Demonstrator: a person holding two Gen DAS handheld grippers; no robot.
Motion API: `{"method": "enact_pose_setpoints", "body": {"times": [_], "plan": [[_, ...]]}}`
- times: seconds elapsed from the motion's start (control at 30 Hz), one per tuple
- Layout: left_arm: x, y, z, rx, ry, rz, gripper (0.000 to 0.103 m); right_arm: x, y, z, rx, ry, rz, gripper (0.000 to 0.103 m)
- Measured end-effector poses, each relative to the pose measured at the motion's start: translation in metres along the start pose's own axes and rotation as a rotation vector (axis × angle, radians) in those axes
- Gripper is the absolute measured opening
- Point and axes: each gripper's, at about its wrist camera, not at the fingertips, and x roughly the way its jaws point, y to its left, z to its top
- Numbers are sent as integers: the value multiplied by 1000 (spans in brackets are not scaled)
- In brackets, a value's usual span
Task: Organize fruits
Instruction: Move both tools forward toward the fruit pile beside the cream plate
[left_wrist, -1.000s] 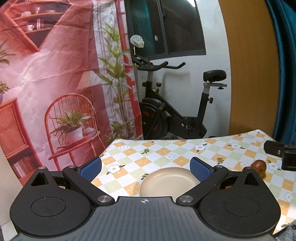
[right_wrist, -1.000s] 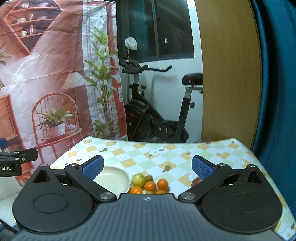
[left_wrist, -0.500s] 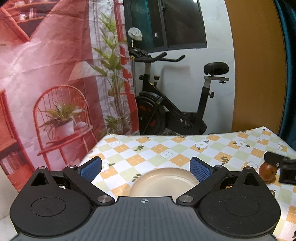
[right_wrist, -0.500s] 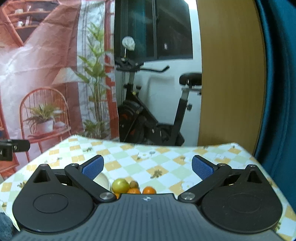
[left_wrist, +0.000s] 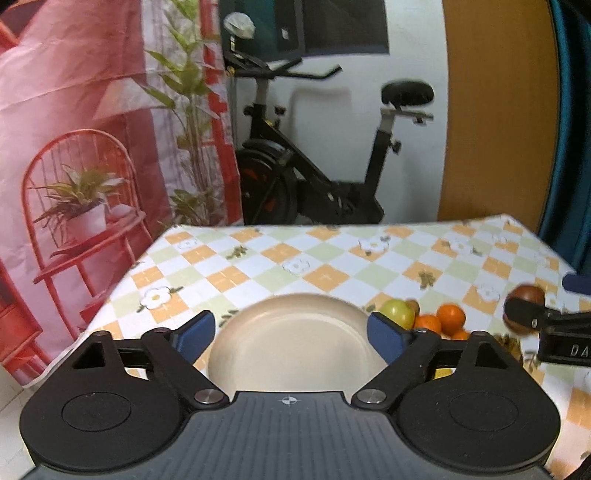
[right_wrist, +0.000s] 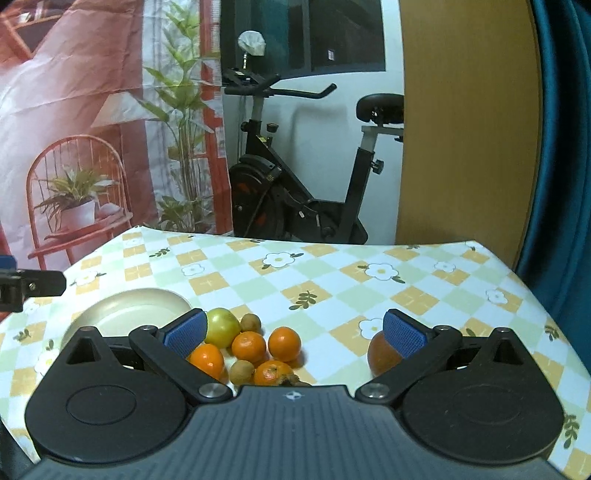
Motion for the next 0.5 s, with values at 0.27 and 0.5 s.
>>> {"method": "enact_pose_setpoints", "body": {"times": [0.27, 0.5], "plan": [[7, 6, -6, -58, -57, -103, 86, 12, -6, -7, 31, 51, 95, 103], [9, -6, -7, -45, -115, -141, 86, 13, -10, -8, 52, 24, 91, 103]]}}
